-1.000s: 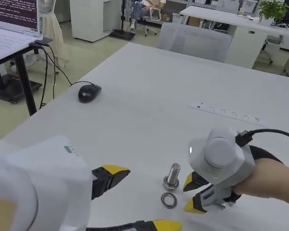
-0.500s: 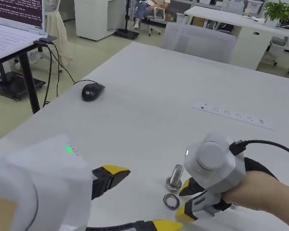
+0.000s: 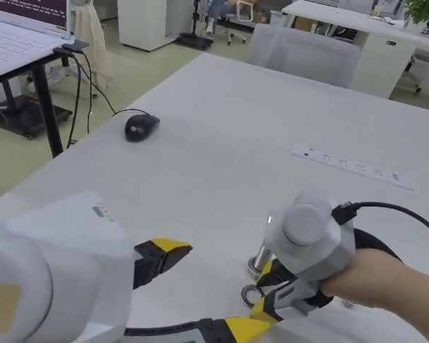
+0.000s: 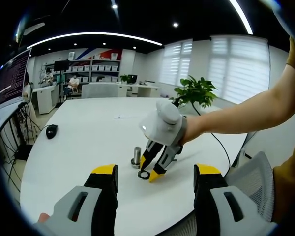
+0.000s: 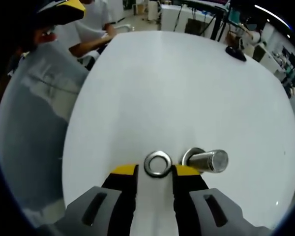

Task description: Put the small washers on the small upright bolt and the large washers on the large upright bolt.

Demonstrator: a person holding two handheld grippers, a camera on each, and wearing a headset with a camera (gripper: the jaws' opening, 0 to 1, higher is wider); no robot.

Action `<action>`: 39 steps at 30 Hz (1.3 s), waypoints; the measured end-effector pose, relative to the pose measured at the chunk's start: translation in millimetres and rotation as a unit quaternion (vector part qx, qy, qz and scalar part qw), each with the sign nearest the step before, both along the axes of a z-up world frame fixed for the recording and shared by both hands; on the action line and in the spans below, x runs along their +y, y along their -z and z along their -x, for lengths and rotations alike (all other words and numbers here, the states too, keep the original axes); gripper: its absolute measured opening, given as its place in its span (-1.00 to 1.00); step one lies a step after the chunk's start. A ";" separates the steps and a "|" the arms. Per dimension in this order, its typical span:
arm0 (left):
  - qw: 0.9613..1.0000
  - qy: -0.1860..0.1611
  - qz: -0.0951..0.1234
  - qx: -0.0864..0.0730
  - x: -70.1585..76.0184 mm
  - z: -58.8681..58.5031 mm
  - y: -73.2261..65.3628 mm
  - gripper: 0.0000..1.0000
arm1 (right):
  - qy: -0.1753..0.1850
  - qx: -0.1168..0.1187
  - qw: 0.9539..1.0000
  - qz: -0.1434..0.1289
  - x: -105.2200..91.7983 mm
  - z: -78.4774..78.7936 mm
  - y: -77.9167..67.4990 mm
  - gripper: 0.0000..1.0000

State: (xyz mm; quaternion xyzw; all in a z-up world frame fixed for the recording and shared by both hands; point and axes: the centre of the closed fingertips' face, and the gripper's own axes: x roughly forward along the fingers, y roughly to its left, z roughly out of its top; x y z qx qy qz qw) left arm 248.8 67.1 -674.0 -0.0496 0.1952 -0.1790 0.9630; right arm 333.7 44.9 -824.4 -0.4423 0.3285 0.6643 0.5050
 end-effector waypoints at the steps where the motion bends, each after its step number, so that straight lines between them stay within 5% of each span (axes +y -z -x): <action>1: 1.000 -0.001 0.001 0.001 0.0 0.3 0.7 0.23 | -0.001 -0.001 1.000 0.003 -0.2 -0.1 0.0 -0.41; 39: 1.000 -0.013 0.002 0.000 3.8 5.3 -0.3 0.23 | -0.004 -0.005 1.000 0.016 -0.5 2.4 -1.2 -0.57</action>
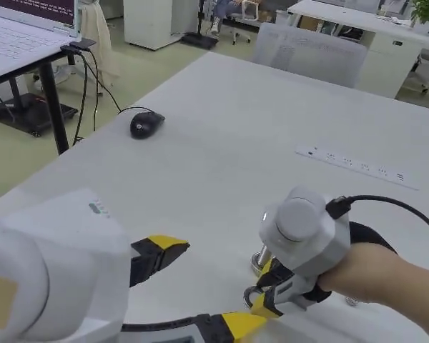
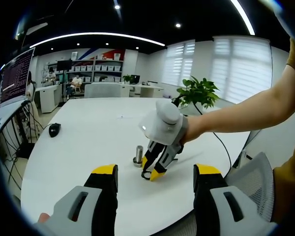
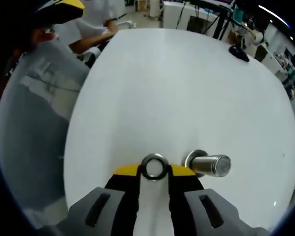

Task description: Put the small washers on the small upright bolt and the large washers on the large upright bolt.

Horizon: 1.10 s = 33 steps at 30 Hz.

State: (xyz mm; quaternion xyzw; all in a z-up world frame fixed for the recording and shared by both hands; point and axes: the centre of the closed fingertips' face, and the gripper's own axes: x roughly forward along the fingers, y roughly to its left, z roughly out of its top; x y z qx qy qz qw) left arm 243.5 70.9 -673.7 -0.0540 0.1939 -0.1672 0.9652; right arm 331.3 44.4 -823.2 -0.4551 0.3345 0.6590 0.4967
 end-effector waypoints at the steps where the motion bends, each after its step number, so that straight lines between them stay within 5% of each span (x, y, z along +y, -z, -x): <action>1: 1.000 0.000 0.000 0.000 -0.1 -0.2 0.0 0.23 | -0.001 -0.001 1.000 0.000 -0.7 -0.2 -0.3 -0.57; 24: 1.000 0.017 -0.003 0.001 -7.1 -6.8 -0.3 0.22 | 0.008 -0.030 1.000 -0.006 -25.1 -19.0 -27.2 -0.57; 33: 1.000 0.023 -0.007 0.000 -9.1 -7.4 -2.3 0.22 | 0.008 -0.052 0.998 -0.019 -24.1 -27.1 -50.4 -0.57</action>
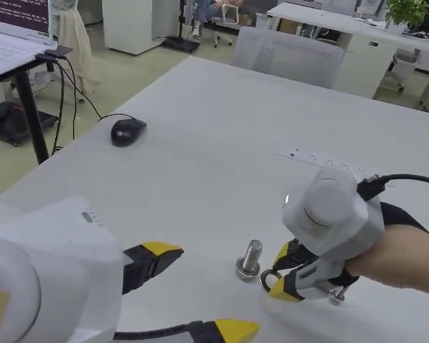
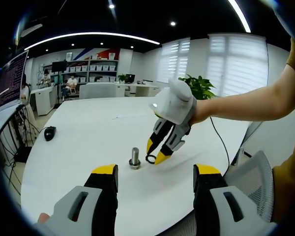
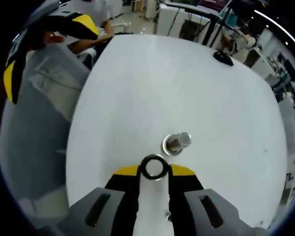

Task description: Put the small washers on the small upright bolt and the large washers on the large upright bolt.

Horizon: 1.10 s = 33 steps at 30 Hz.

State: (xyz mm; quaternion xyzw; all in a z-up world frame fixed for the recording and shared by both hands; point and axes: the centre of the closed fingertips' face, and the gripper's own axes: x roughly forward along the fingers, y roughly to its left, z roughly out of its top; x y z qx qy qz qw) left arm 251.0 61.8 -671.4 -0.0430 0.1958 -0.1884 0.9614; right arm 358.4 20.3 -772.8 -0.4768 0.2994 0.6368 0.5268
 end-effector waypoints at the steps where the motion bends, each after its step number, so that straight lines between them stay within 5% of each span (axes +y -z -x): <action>1: 1.000 0.000 0.000 0.000 0.0 -0.1 -0.3 0.22 | 0.001 -0.001 1.000 -0.002 0.3 -0.8 -2.6 -0.57; 15: 1.000 0.001 0.002 -0.002 0.6 -0.8 -2.4 0.22 | -0.007 -0.026 0.999 -0.026 21.4 -15.7 -31.3 -0.57; 33: 1.000 -0.011 0.006 0.000 5.9 -2.3 0.7 0.22 | -0.030 -0.023 0.999 -0.015 40.8 -21.1 -22.9 -0.57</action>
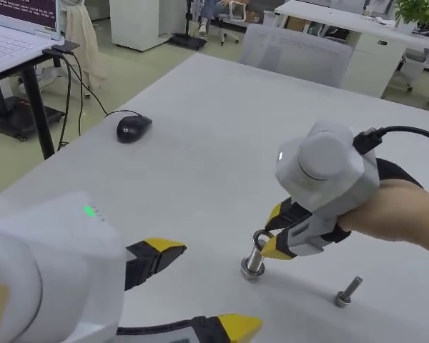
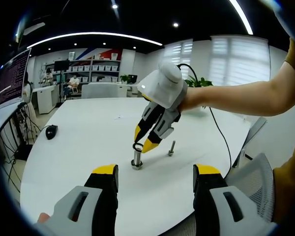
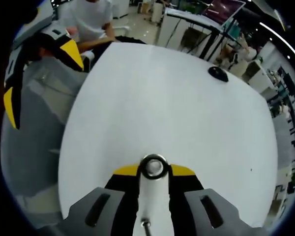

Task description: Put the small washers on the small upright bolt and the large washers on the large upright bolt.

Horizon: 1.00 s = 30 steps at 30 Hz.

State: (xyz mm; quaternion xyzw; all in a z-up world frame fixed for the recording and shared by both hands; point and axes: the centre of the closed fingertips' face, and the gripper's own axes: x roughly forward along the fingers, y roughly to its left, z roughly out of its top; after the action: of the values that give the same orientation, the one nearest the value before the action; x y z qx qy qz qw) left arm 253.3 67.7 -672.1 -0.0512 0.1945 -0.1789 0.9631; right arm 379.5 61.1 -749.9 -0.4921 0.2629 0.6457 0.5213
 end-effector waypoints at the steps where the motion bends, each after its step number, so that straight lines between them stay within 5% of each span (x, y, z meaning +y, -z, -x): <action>1: 1.000 0.000 0.001 0.000 -0.1 0.0 0.2 0.22 | -0.001 0.000 1.000 0.001 0.1 -0.1 1.1 -0.57; 30: 1.000 -0.008 0.008 0.010 2.2 0.3 6.3 0.22 | 0.000 0.020 0.999 0.033 -0.5 -0.5 41.6 -0.56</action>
State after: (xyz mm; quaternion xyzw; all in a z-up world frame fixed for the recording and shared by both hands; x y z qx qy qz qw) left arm 252.9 70.0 -678.5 -0.0617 0.2024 -0.1724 0.9620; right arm 380.0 60.6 -791.4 -0.4959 0.2944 0.6464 0.4996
